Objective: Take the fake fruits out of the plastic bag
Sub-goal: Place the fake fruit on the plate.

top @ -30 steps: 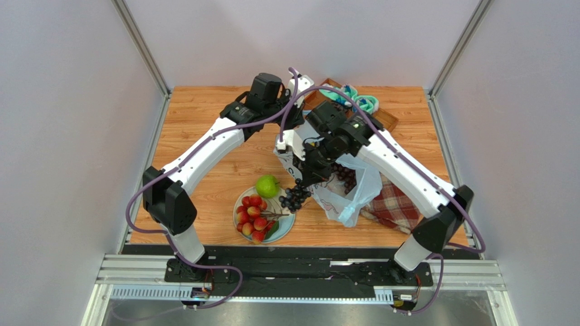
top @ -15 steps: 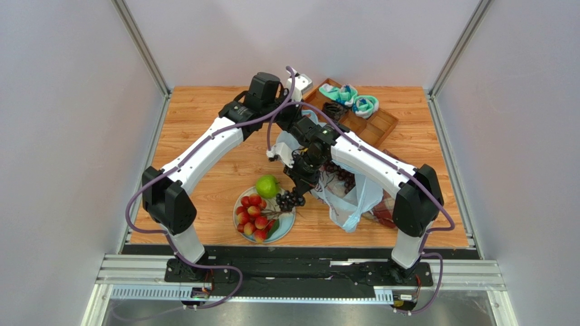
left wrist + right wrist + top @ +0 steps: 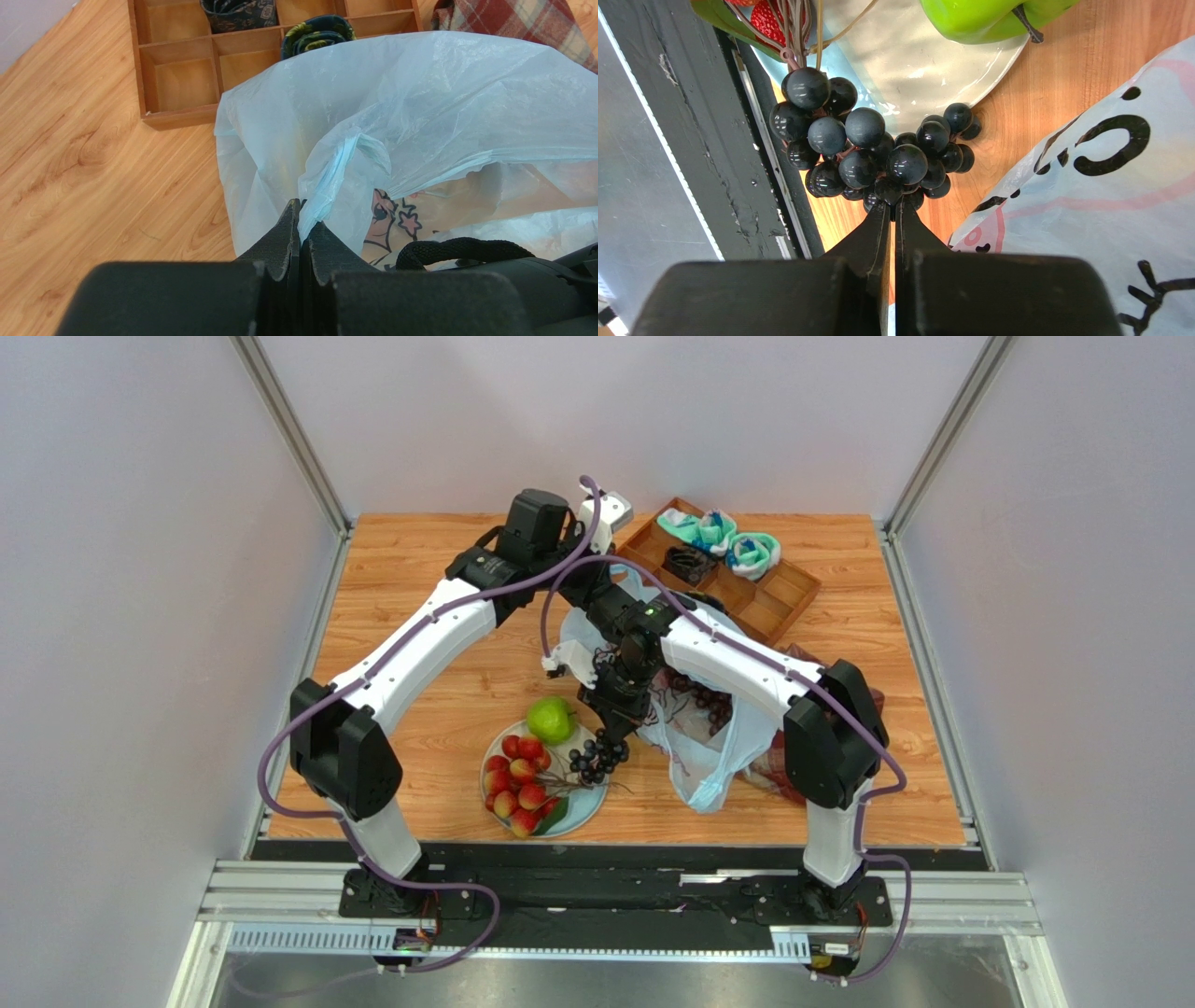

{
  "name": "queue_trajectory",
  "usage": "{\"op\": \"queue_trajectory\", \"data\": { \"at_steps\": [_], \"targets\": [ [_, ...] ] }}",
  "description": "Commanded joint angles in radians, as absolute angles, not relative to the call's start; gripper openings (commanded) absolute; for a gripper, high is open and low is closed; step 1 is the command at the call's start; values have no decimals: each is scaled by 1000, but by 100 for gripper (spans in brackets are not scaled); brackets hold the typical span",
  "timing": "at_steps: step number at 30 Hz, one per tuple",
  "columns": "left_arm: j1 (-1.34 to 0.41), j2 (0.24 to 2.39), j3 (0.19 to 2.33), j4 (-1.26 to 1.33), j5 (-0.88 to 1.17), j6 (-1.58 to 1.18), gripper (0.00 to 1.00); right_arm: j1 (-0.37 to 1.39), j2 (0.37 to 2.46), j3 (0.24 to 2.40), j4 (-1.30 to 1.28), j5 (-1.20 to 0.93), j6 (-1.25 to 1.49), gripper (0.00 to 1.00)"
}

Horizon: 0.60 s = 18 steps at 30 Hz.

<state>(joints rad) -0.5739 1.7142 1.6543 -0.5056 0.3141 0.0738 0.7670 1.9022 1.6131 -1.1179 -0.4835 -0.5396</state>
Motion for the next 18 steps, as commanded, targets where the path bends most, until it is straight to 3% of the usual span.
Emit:
{"op": "queue_trajectory", "data": {
  "at_steps": [1,18],
  "targets": [
    [-604,1652,1677,-499,359,61,0,746,1864,1655,-1098,-500,-598,0],
    [-604,1612,1660,-531,342,86,0,744,1723,1529,-968,-471,-1022,0]
  ]
}}
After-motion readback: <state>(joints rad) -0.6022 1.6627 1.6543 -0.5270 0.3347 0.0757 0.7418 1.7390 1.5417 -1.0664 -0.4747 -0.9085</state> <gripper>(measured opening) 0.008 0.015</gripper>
